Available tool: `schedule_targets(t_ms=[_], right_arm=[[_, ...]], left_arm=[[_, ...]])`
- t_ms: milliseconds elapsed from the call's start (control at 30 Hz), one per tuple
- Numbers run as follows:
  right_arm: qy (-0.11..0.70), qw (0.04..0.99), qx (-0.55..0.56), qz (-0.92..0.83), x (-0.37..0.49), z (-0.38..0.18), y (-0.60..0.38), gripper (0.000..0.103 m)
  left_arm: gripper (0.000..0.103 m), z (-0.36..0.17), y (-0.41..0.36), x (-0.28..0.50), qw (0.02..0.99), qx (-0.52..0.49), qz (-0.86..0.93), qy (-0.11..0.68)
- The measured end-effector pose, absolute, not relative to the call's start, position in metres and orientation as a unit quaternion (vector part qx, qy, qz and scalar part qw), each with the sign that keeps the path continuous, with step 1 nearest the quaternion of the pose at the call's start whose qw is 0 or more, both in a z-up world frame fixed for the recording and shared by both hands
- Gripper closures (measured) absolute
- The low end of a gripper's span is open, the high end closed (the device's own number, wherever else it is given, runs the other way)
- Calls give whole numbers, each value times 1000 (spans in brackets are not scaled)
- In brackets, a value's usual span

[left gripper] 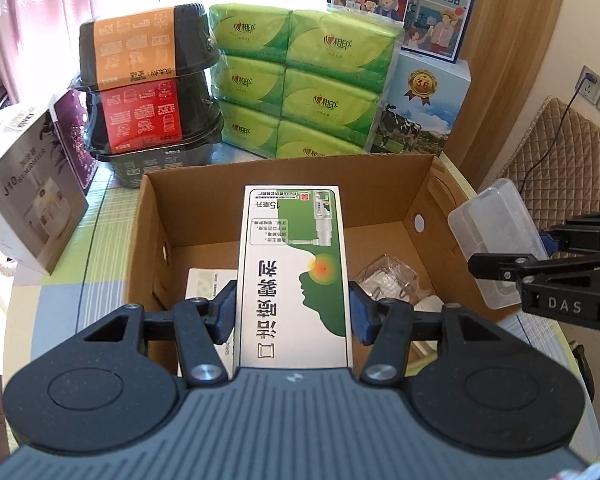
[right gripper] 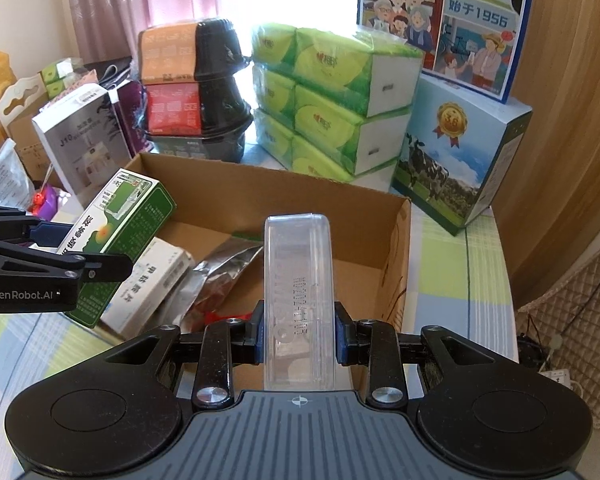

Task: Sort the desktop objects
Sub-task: 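Open both grippers to drop the spray box and case into the box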

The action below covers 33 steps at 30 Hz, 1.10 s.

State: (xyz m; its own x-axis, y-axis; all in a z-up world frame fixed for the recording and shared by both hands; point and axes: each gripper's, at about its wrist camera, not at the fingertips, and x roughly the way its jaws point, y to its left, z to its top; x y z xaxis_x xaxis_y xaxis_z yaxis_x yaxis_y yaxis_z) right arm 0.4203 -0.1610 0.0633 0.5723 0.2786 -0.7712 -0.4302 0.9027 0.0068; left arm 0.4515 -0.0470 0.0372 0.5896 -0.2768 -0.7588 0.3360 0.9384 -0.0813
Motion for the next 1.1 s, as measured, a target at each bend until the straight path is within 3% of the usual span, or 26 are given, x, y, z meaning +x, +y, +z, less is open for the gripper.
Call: schedule_targets(t_ms=[533,567,633,1100], right_arm=[[416,883,-67,208,438,38,-153,74],[409,885,-56,217,439,39,-154,73],[404,886,-42,223,439,42,-156,37],[401,887,-39,227,377,61,-189,34]], left_arm=[[49,22,-29,455,897,-17,-161,410],[49,22,-28,453,898,-16,-160,411],[48,21,-25,447,897,-16,-160,411],[41,31,-12,376,900,-32,-143,410]])
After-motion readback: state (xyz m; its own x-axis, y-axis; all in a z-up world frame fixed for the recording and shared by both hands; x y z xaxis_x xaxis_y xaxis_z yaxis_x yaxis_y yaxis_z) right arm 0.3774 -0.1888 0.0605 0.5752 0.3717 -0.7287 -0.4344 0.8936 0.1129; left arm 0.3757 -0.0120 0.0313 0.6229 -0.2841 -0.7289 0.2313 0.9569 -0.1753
